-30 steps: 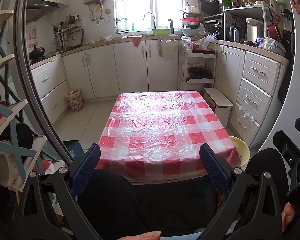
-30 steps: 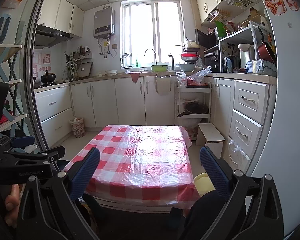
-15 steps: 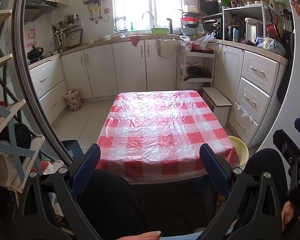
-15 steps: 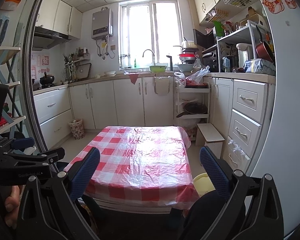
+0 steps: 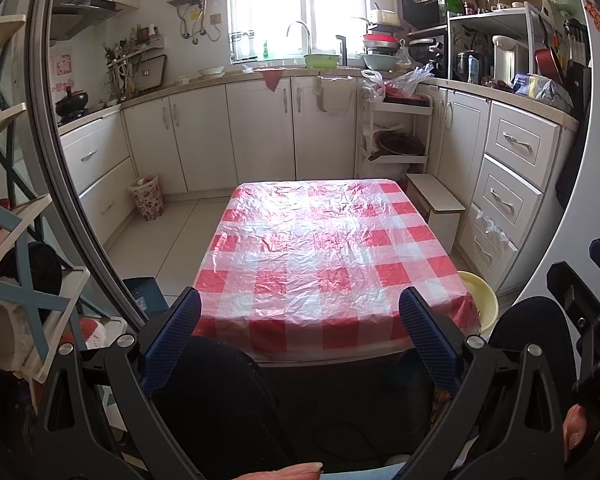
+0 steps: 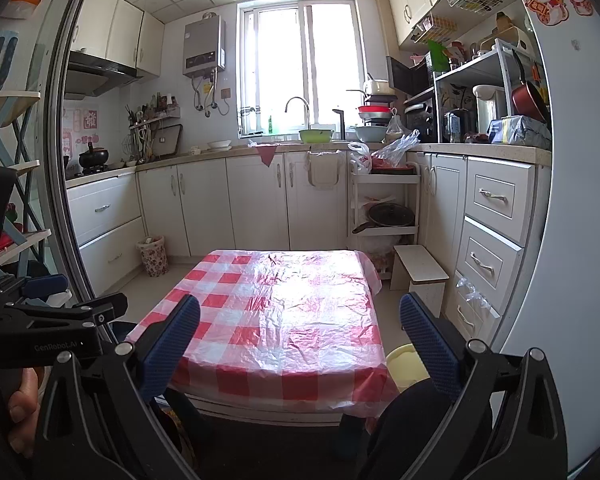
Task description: Collect trash
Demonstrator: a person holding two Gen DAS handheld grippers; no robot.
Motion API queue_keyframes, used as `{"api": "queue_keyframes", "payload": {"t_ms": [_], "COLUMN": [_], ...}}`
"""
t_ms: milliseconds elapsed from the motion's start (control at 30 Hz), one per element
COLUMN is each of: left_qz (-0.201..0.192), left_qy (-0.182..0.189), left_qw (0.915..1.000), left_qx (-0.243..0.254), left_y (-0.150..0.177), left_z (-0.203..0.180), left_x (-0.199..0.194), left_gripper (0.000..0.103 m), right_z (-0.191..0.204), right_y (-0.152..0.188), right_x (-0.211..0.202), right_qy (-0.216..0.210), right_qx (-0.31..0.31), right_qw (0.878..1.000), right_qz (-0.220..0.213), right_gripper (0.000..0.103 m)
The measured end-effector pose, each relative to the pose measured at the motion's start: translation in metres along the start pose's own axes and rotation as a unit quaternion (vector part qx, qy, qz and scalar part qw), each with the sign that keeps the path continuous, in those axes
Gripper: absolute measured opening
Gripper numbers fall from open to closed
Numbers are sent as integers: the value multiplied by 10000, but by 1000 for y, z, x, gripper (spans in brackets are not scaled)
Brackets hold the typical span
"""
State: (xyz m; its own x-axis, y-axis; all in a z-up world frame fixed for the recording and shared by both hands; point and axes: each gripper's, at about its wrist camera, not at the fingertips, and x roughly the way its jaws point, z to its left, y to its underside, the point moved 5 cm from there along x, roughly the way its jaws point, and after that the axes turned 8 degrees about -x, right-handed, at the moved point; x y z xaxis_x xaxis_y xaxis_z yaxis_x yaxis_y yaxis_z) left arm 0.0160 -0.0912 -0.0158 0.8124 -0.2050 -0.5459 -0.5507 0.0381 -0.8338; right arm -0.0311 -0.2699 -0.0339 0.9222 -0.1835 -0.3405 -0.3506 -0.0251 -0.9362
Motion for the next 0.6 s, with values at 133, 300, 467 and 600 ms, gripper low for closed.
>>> {"api": "queue_keyframes", "payload": {"t_ms": [133, 300, 467, 600], "left_qz": [7, 10, 7, 3], "left_qy": [16, 15, 22, 20], "left_qw": [10000, 10000, 10000, 10000], "left_qx": [-20, -8, -8, 13], "left_y": [0, 0, 1, 1], "left_z": [1, 1, 2, 1], "left_x": [1, 1, 1, 1], "left_gripper": [95, 95, 95, 95], "right_z": [0, 0, 0, 0], "right_y": [1, 2, 7, 7], "right_x": [1, 1, 3, 3], "right_qy": [-2, -9, -10, -13], "right_qx": [2, -12, -19, -23], "right_qw": [10000, 10000, 10000, 10000], "right_qz": [5, 14, 32, 33], "right_gripper": [96, 96, 96, 96]}}
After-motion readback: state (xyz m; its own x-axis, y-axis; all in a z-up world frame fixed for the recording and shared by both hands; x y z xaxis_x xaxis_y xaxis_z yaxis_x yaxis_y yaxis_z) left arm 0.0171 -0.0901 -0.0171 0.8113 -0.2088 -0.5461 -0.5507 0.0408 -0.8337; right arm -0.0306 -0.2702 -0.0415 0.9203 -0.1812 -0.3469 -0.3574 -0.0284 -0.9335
